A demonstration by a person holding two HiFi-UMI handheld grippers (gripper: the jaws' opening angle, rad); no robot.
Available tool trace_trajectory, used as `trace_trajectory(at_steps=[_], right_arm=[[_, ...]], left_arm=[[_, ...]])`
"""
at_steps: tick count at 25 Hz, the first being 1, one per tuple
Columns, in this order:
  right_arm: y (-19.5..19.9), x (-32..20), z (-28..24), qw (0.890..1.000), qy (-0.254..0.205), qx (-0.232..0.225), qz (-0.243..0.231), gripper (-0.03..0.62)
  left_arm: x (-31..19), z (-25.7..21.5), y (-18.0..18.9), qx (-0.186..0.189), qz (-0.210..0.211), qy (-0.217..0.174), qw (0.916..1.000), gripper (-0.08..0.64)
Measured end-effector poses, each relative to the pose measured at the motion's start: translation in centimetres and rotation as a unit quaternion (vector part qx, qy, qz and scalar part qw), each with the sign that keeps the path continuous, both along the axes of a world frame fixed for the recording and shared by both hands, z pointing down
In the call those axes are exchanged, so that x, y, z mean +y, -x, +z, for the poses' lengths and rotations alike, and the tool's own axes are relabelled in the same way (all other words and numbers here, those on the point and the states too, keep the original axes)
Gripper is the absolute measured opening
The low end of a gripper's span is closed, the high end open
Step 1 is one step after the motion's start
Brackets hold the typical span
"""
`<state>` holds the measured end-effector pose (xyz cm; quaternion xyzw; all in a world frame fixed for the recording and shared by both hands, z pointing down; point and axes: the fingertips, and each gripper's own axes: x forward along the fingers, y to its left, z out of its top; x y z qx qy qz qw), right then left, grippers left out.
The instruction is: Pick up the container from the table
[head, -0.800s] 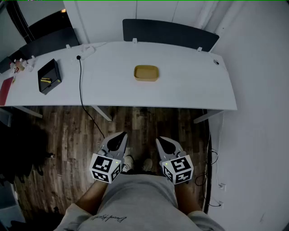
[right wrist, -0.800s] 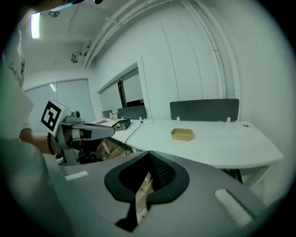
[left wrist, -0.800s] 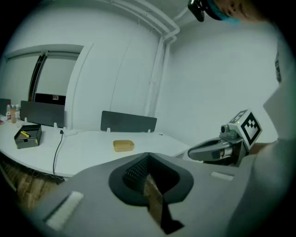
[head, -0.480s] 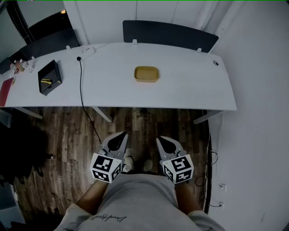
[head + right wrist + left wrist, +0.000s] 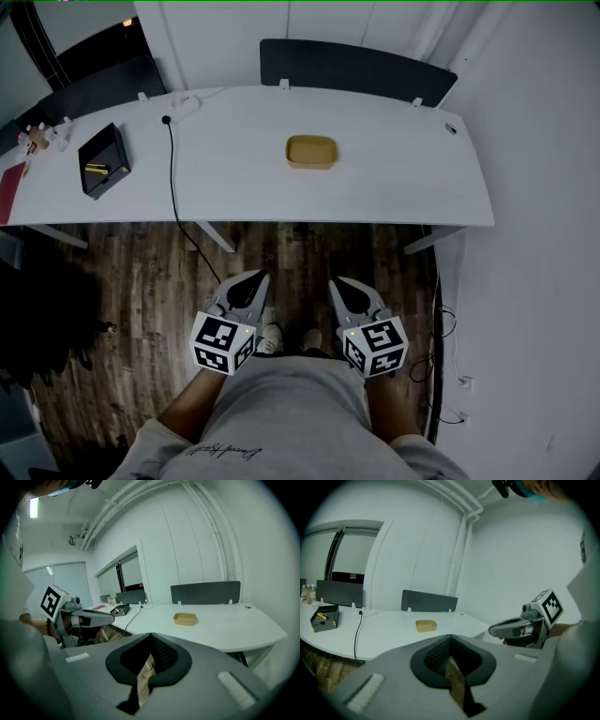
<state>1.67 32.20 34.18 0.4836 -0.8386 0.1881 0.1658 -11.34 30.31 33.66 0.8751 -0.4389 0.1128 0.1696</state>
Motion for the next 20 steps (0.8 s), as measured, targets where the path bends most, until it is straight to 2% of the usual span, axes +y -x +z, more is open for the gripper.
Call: trace_trajectory(at_steps=[7, 15, 20], right_arm=[[1.3, -0.4, 0.0, 1.0, -0.006, 0.003, 0.02, 0.015], [2.3, -0.4, -0.1, 1.0, -0.008, 0.01, 0.01, 0.015], [3.3, -0.7, -0.2, 1.0, -0.01, 0.013, 0.001, 0.015]], left_arm=[[-0.3, 0.1, 1.9, 0.0, 0.019, -0.005, 0.9998, 0.0], [-0.7, -0.3, 2.4, 0.012, 0.024, -0.007, 0.9996, 0.0], [-1.3, 0.3, 2.9, 0.033, 0.018, 0.006, 0.9993, 0.0]])
